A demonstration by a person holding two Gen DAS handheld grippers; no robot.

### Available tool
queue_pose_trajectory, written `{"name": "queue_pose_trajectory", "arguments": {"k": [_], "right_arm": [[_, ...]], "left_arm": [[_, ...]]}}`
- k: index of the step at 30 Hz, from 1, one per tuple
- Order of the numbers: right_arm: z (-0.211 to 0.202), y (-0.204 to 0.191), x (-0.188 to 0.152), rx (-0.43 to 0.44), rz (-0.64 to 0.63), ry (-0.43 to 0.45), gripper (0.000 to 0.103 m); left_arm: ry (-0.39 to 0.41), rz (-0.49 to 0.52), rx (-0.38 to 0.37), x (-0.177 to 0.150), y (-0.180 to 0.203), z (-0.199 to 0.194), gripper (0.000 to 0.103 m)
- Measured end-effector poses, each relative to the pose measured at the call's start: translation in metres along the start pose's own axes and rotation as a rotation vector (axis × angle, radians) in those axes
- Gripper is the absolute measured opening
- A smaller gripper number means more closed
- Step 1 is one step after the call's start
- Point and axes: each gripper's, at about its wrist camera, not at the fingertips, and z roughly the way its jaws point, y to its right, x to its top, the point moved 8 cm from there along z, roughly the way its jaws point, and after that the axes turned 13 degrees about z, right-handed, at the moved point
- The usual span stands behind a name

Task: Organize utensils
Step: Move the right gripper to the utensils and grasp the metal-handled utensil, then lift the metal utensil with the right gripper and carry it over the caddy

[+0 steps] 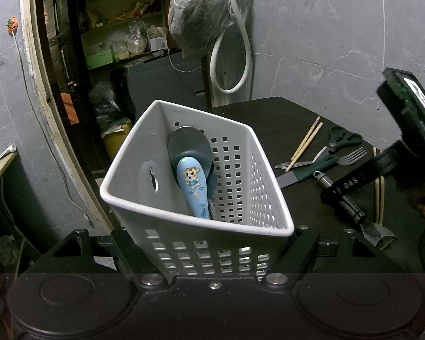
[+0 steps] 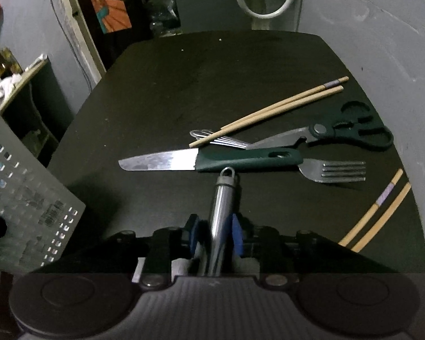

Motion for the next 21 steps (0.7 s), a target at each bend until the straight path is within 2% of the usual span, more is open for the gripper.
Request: {"name": "queue_pose_trajectory", "arguments": {"k": [2, 7, 10, 17, 21], "right_arm": [[0.002, -0.002, 0.003, -0.024, 0.002, -0.004, 0.037], [0.009, -0.005, 0.009, -0.08, -0.029, -0.004, 0.036], [0.009, -0.008, 0.008, -0.08, -0.04, 0.0, 0.022], [0.008, -0.003, 0.01, -0.065, -0.005, 0.007, 0.019], [-0.005, -0.001, 0.013, -0.025, 0.029, 0.038, 0.019]], "left_arm": [[0.0, 0.0, 0.0, 0.0, 0.0, 0.0, 0.079], [0.0, -0.001, 0.0, 0.0, 0.0, 0.0, 0.079], [0.0, 0.002, 0.0, 0.0, 0.0, 0.0, 0.079], [0.0, 0.003, -0.003, 0.001, 0.001, -0.002, 0.079], [0.0, 0.003, -0.003, 0.001, 0.001, -0.002, 0.079]]}}
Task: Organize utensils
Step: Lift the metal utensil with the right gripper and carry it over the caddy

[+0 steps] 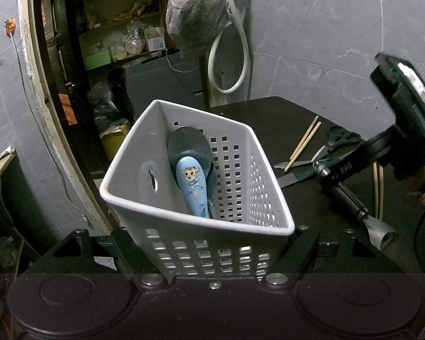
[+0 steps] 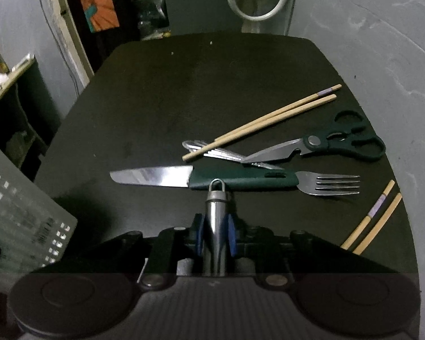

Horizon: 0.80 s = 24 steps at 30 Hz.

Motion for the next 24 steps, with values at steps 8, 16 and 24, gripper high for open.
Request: {"name": "queue_pose_trajectory", "arguments": {"k": [8, 16, 24], "right_arm": [[-0.044, -0.009, 0.017, 0.105, 0.013, 0.156, 0.02], [-0.089, -0.019, 0.027, 0.178, -0.028, 0.36, 0.02], [-0.098, -0.018, 0.017, 0.198, -0.041, 0.424, 0.02]], "left_arm": [[-0.001, 0.0, 0.0, 0.0, 0.0, 0.0, 0.079], [-0.001, 0.0, 0.0, 0.0, 0.001, 0.001, 0.079], [-0.002, 0.0, 0.0, 0.0, 0.0, 0.001, 0.079]]}}
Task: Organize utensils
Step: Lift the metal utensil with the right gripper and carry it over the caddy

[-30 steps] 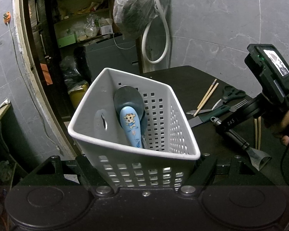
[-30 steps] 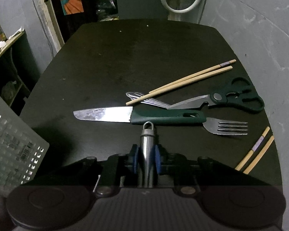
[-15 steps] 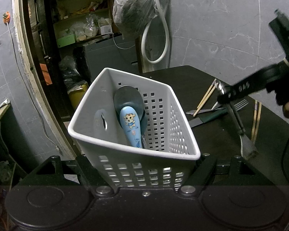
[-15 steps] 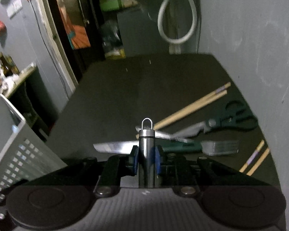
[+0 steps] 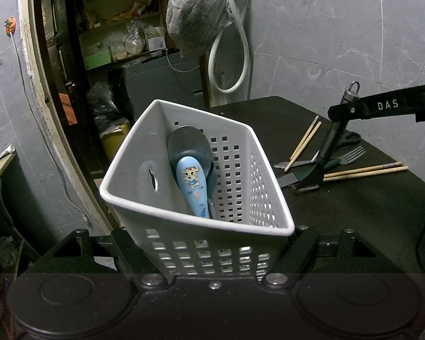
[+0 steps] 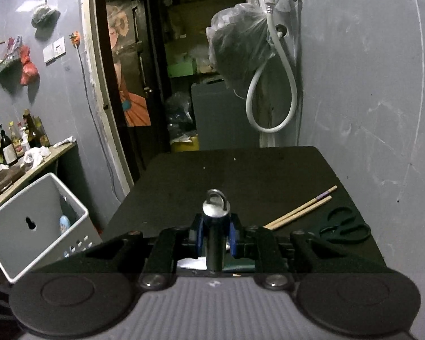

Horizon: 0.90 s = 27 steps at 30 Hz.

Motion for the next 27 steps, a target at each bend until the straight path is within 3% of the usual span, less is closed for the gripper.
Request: {"name": "queue_pose_trajectory", "arguments": {"k": [12, 27], "right_arm": [[-0.006, -0.012, 0.014, 0.039, -0.01, 0.027, 0.02], [-0.076, -0.099, 0.099, 0.337, -0.068, 0.251, 0.02]], "left_arm": [[0.0, 0.0, 0.0, 0.0, 0.001, 0.0, 0.079], [0.0, -0.001, -0.002, 0.0, 0.001, 0.0, 0.079]]}}
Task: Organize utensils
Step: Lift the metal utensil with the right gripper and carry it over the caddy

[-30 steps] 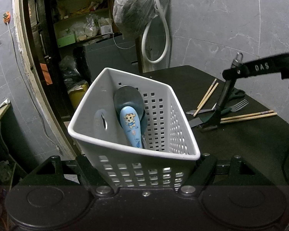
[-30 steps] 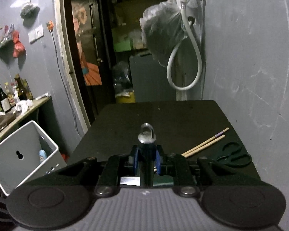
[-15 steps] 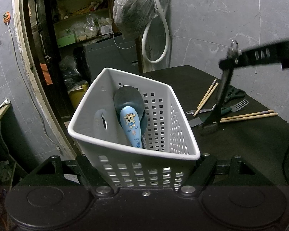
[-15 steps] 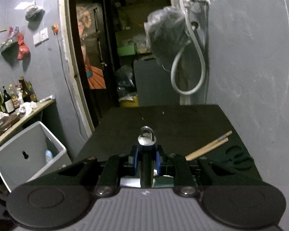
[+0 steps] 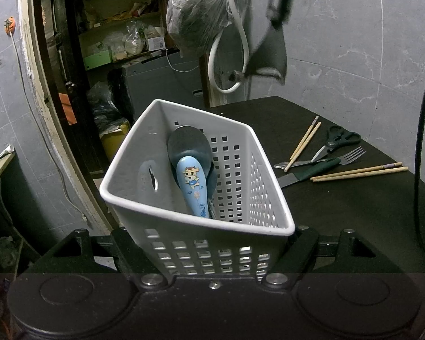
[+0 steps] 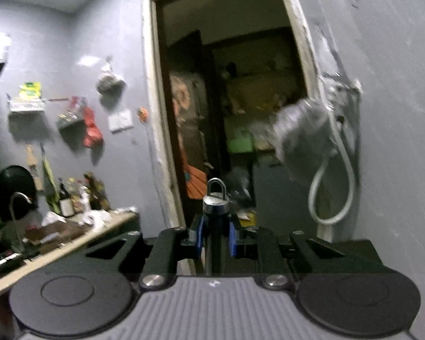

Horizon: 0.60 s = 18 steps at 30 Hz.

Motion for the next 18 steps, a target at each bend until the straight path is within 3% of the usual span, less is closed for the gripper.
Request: {"name": "queue_pose_trajectory", "arguments": {"k": [8, 18], "right_arm": [[0.006, -0.032, -0.004, 0.128, -0.038, -0.033, 0.02], [0.019, -0.043, -0.038, 0.16, -0.041, -0.122, 0.02]], "left_arm": [[0.0, 0.0, 0.0, 0.0, 0.0, 0.0, 0.079], [-0.004, 0.0, 0.0, 0.0, 0.0, 0.0, 0.079]]}}
